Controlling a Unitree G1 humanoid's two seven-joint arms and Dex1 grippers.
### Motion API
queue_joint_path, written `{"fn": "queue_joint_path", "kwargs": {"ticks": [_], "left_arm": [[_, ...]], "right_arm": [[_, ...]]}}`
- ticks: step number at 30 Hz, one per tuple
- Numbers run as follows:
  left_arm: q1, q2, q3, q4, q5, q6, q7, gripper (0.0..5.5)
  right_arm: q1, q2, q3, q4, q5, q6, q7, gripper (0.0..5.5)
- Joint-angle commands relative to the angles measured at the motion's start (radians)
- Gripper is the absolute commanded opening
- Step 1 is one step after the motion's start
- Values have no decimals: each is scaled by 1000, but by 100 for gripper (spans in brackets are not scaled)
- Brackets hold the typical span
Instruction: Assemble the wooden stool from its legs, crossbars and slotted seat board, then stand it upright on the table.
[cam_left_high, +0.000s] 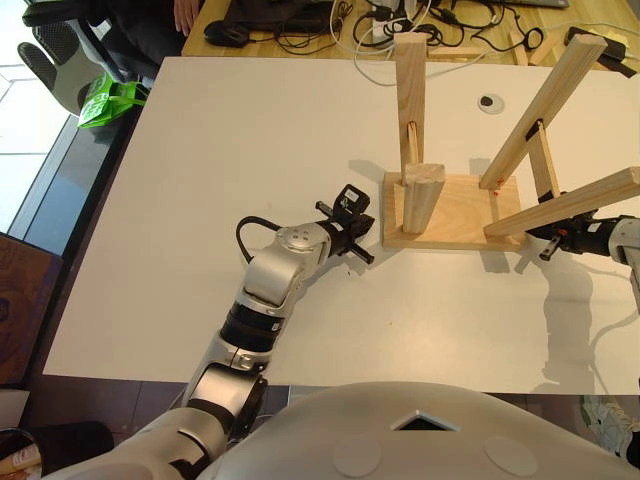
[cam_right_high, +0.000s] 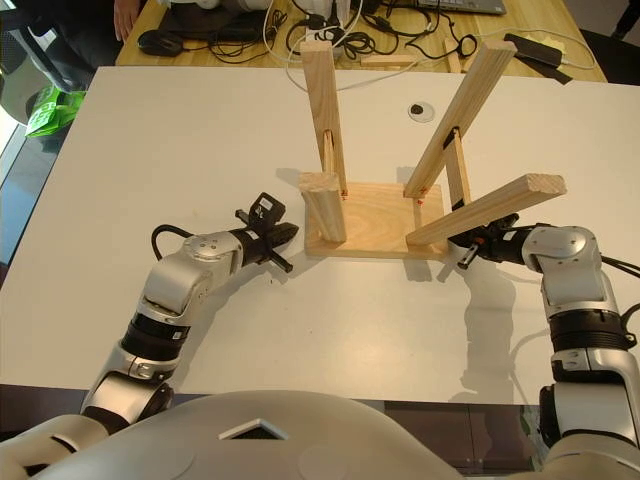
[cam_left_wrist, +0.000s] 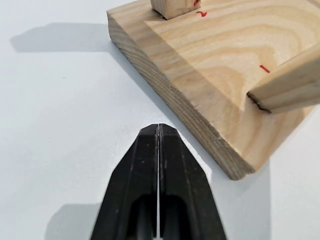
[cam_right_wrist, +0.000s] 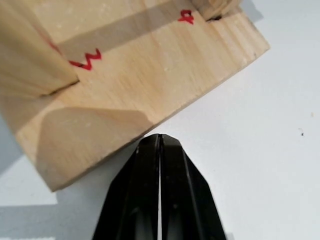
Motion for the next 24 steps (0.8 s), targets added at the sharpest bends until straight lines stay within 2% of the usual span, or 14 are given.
{"fn": "queue_joint_path", "kwargs": {"ticks": [1,11,24], "left_arm": [[8,3,-9,-6,19,-31,6,3],[2,-19,18,11,16,-25,11,3],[1,0,-8,9,36,7,15,3]], "right_arm": [[43,-5,13,-8,-13,42,7,0],[43,-7,11,12,-20,33,-2,0],[44,-7,10,30,-19,19,-2,0]]}}
